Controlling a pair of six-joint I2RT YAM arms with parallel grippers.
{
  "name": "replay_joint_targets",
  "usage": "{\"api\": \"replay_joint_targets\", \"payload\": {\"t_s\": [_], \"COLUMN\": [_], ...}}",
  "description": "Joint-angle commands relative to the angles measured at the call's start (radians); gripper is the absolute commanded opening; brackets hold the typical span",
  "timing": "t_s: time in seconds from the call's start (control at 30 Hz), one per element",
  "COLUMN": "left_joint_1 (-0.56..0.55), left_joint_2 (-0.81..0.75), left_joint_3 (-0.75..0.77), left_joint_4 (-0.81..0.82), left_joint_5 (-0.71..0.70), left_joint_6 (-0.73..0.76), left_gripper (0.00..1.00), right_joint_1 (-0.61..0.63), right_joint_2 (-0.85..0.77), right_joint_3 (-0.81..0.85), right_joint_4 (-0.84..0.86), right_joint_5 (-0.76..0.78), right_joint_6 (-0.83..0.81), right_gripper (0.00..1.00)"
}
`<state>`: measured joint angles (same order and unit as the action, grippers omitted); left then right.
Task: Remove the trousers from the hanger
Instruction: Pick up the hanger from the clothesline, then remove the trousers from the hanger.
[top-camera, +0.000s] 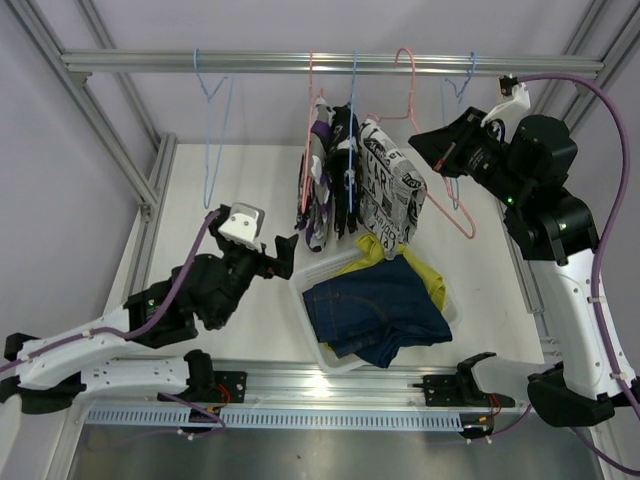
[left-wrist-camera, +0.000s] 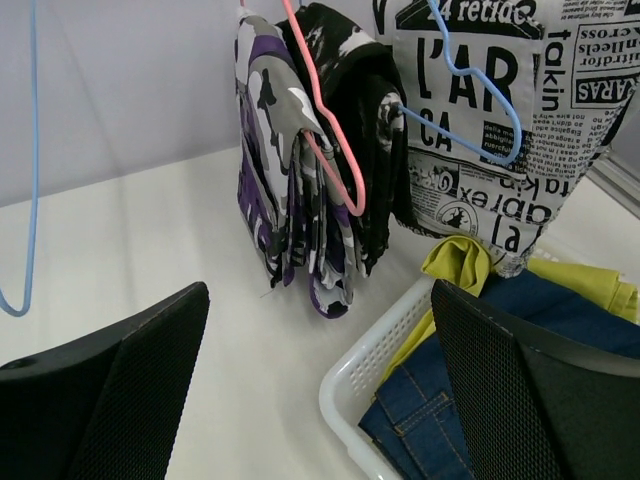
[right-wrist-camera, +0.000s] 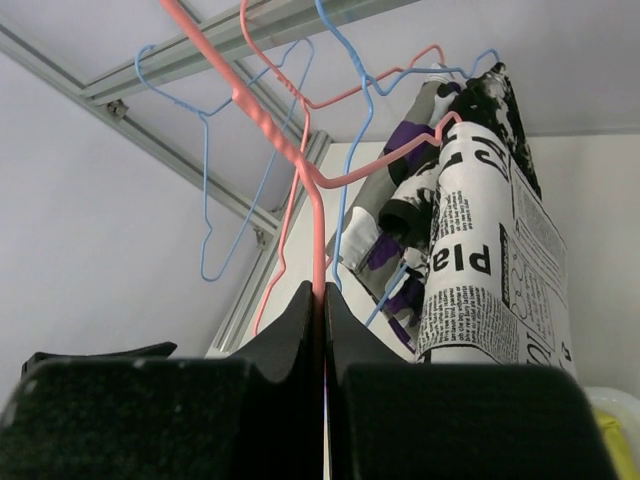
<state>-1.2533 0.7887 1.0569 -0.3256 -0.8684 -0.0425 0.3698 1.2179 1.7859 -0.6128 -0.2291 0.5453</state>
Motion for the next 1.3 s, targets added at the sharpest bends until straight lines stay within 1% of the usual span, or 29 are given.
{"api": "replay_joint_targets", "payload": {"t_s": [0.0, 0.17, 0.2, 0.27, 0.33, 0.37, 0.4, 0.43, 0.5, 0.53, 0.57, 0.67, 0.83, 1.0, 1.13, 1.2, 1.27], "left_joint_1": [-0.031, -0.086, -0.093, -0.121, -0.138, -0.152, -0.158, -0.164, -0.172, -0.182, -0.186, -0.198, -0.199, -0.204, -0.205, -0.205, -0.202], "left_joint_2": [0.026, 0.078, 0.105, 0.132, 0.162, 0.171, 0.181, 0.194, 0.207, 0.222, 0.23, 0.276, 0.343, 0.458, 0.532, 0.579, 0.612], "left_joint_3": [0.055, 0.072, 0.08, 0.089, 0.092, 0.091, 0.086, 0.081, 0.055, 0.048, 0.037, 0.017, -0.014, -0.003, 0.011, 0.057, 0.064], "left_joint_4": [0.008, 0.01, 0.008, -0.003, 0.008, 0.022, 0.031, 0.04, 0.103, 0.13, 0.181, 0.259, 0.517, 0.739, 0.836, 0.858, 0.872], "left_joint_5": [-0.075, -0.165, -0.178, -0.205, -0.219, -0.231, -0.238, -0.241, -0.236, -0.231, -0.227, -0.227, -0.169, -0.152, -0.133, -0.129, -0.124], "left_joint_6": [-0.065, -0.118, -0.144, -0.172, -0.194, -0.201, -0.223, -0.233, -0.247, -0.247, -0.247, -0.25, -0.224, -0.137, -0.109, -0.1, -0.091], "left_gripper": [0.96, 0.96, 0.96, 0.97, 0.97, 0.97, 0.97, 0.97, 0.97, 0.97, 0.97, 0.99, 0.99, 1.0, 0.99, 0.99, 1.0], "right_joint_1": [0.041, 0.093, 0.112, 0.136, 0.187, 0.208, 0.233, 0.286, 0.34, 0.383, 0.399, 0.443, 0.472, 0.48, 0.482, 0.482, 0.482], "right_joint_2": [-0.066, -0.078, -0.078, -0.08, -0.077, -0.077, -0.078, -0.077, -0.077, -0.077, -0.077, -0.081, -0.109, -0.115, -0.123, -0.133, -0.139], "right_joint_3": [0.02, 0.049, 0.056, 0.059, 0.075, 0.079, 0.081, 0.082, 0.083, 0.083, 0.081, 0.072, 0.018, 0.009, 0.006, -0.002, -0.006], "right_joint_4": [0.136, 0.085, 0.078, 0.055, 0.033, 0.015, 0.004, -0.002, -0.021, -0.024, -0.028, -0.036, -0.021, -0.022, -0.025, -0.027, -0.033], "right_joint_5": [0.126, 0.232, 0.293, 0.342, 0.425, 0.456, 0.527, 0.565, 0.67, 0.692, 0.729, 0.778, 0.813, 0.824, 0.83, 0.83, 0.832], "right_joint_6": [-0.019, -0.031, -0.031, -0.033, -0.034, -0.038, -0.039, -0.039, -0.045, -0.048, -0.05, -0.033, 0.011, 0.028, 0.033, 0.038, 0.047], "right_gripper": [0.0, 0.0, 0.0, 0.0, 0.0, 0.0, 0.0, 0.0, 0.0, 0.0, 0.0, 0.0, 0.0, 0.0, 0.0, 0.0, 0.0]}}
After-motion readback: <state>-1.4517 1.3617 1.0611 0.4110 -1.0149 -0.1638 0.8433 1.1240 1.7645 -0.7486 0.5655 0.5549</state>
